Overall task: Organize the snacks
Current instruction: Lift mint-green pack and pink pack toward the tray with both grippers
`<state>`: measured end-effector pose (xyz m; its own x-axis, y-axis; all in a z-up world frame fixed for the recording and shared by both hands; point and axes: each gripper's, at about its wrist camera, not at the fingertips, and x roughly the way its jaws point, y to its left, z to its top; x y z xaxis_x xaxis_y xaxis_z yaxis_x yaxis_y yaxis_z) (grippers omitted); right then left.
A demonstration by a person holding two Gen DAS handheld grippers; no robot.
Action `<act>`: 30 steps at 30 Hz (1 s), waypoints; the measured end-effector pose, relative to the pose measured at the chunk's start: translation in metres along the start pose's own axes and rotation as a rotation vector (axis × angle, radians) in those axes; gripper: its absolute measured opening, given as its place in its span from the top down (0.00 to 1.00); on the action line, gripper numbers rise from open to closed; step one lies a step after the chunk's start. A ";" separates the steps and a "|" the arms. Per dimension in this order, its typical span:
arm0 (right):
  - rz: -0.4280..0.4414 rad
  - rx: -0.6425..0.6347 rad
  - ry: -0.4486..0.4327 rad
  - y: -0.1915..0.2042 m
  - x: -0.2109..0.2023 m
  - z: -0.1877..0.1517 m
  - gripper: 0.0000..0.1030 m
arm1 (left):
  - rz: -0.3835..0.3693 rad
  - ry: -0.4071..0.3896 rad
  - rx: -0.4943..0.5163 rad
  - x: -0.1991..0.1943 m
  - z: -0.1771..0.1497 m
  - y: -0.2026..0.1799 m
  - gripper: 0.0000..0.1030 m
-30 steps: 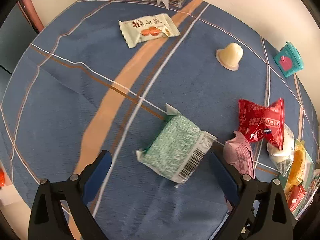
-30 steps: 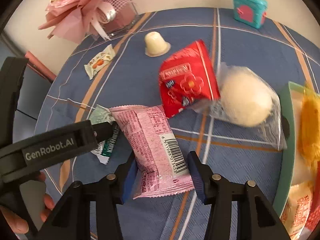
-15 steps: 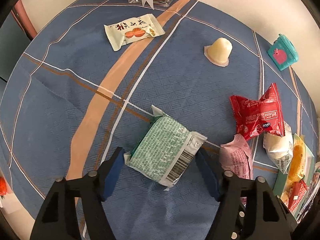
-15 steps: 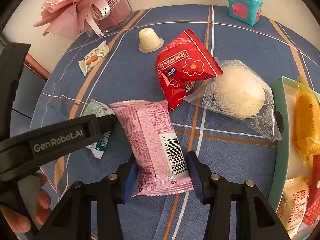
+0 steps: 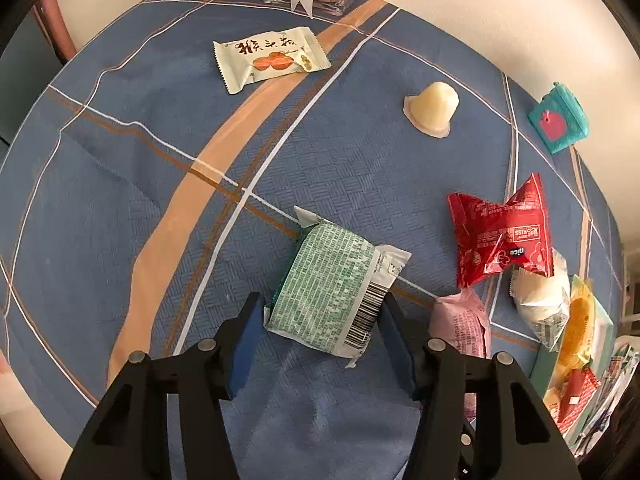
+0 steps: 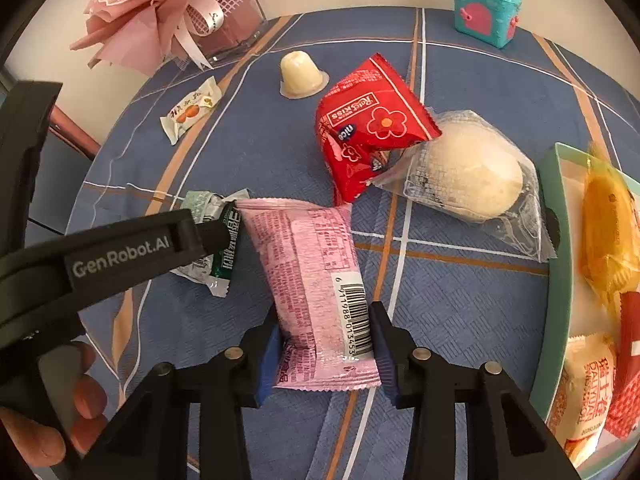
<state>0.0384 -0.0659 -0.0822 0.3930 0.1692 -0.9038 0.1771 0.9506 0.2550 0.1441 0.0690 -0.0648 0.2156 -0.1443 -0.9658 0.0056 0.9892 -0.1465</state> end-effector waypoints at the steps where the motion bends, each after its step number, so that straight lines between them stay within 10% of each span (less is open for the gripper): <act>1: 0.000 -0.003 -0.001 0.000 -0.001 -0.001 0.59 | -0.007 -0.002 -0.004 -0.001 -0.001 0.000 0.44; 30: 0.002 0.067 -0.152 -0.009 -0.083 0.001 0.60 | -0.161 -0.147 -0.033 -0.069 -0.023 -0.018 0.45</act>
<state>0.0050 -0.0892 -0.0088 0.5241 0.1249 -0.8425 0.2345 0.9298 0.2837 0.1069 0.0604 -0.0002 0.3546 -0.2927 -0.8880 0.0204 0.9519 -0.3057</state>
